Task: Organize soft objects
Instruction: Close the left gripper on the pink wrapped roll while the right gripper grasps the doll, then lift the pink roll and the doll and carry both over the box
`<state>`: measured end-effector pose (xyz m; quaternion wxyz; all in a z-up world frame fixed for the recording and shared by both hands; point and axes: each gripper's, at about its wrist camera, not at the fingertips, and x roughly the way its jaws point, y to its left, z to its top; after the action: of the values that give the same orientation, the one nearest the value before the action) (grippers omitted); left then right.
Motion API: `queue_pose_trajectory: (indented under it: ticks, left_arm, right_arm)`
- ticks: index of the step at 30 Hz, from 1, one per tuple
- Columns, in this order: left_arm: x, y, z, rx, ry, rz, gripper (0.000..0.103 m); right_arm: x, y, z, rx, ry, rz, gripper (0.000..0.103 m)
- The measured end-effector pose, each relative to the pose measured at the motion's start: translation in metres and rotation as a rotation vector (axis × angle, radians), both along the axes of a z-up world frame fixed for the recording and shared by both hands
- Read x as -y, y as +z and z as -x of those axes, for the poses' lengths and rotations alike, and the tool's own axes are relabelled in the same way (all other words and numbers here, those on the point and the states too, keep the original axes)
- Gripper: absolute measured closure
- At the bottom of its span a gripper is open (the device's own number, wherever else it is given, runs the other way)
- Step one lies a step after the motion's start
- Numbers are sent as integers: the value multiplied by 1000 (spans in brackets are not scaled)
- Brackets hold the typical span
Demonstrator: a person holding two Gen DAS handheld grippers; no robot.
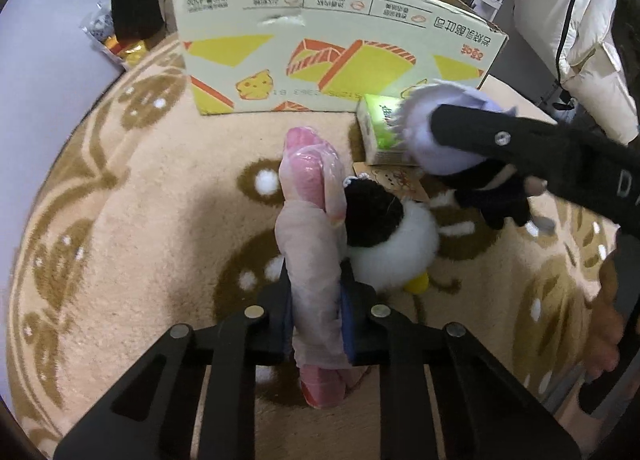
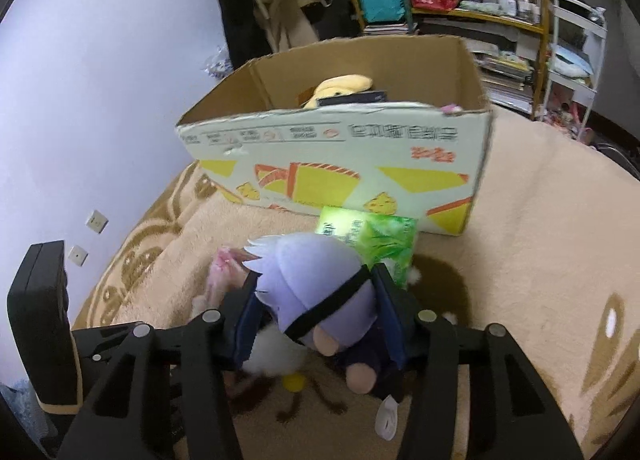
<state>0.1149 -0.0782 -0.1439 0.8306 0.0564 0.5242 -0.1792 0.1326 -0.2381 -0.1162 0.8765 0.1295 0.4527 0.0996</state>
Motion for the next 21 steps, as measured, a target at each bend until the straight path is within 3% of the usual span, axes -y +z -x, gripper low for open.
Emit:
queue_pose_trajectory:
  ticks: [9,21]
  left_arm:
    - [-14,6,2,-24,75,3,82]
    - [-18,21,10,68,98,-47,85]
  right_arm:
    - [20,4,11,-12,-63,-5,48]
    - [21,19,19,51,-97,66,48]
